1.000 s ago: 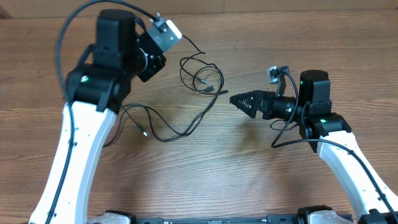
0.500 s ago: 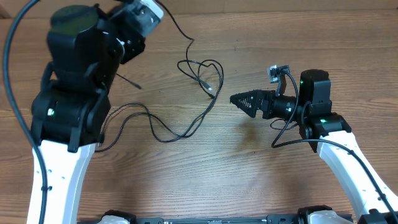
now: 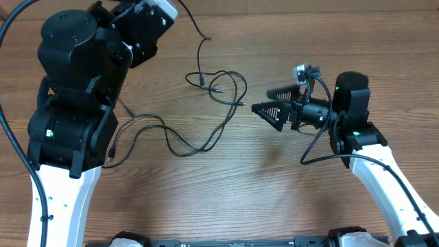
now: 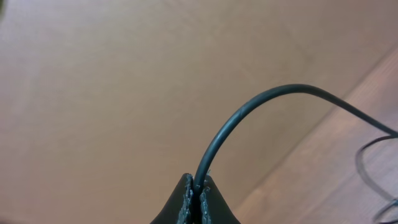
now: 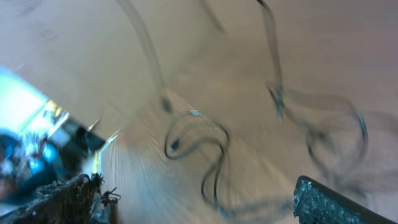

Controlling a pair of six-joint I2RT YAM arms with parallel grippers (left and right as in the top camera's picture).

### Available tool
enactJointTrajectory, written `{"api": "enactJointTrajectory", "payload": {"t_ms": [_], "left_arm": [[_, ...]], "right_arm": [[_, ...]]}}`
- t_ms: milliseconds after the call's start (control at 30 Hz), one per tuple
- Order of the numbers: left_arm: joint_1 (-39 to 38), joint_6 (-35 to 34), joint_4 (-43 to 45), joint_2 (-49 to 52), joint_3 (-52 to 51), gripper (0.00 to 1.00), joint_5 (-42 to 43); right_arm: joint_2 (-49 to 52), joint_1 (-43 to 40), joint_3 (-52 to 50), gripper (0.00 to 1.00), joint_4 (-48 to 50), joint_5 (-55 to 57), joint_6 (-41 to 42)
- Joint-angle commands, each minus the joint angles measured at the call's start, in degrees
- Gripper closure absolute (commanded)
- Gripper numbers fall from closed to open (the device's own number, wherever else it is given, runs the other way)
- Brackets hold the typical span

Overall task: Untangle cables
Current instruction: 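Lift the left gripper with a cable strand up and leftward, then bring the left gripper's cable toward the open right gripper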

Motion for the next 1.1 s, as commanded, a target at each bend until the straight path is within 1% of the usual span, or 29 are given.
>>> {"api": "enactJointTrajectory", "payload": {"t_ms": [0, 133, 200, 267, 333, 433, 567, 900, 1067], "left_arm": [[-0.07, -5.7, -0.76, -0.7, 1.66, 0.96, 5.33], [-0.07, -13.18, -2.54, -0.7, 1.66, 0.96, 8.96], [-0.09, -17.29, -4.17, -0.57, 1.66, 0.96, 12.66], [-0.09, -19.98, -6.01, -0.13, 1.66, 0.96, 16.87], [-0.09, -22.58, -7.8, 0.68, 1.66, 0.96, 20.76], [-0.22, -26.8, -10.23, 2.67, 1.66, 0.96, 25.14], [-1.97, -29.51, -12.87, 5.9, 1.66, 0.96, 26.53], [-9.14, -29.44, -11.32, 11.89, 1.66, 0.96, 26.03], [-11.85, -29.44, -10.05, 12.9, 1.66, 0.96, 26.03]], "right_arm": [[0.07, 0.13, 0.37, 0.0, 7.15, -6.4, -4.9], [0.07, 0.13, 0.37, 0.0, 18.95, -6.23, -4.9], [0.07, 0.13, 0.37, 0.0, 24.35, -6.05, -4.94], [0.07, 0.15, 0.37, 0.0, 28.52, -5.07, -5.07], [0.07, 0.17, 0.39, 0.0, 31.1, -3.15, -5.11], [0.07, 0.17, 0.44, 0.0, 32.35, -0.79, -6.47], [0.07, 0.17, 0.48, 0.0, 32.35, 2.19, -6.82], [0.07, 0.24, 2.05, 0.0, 32.09, 5.22, -9.46], [0.07, 0.31, 2.12, 0.0, 29.11, 6.78, -11.47]]}}
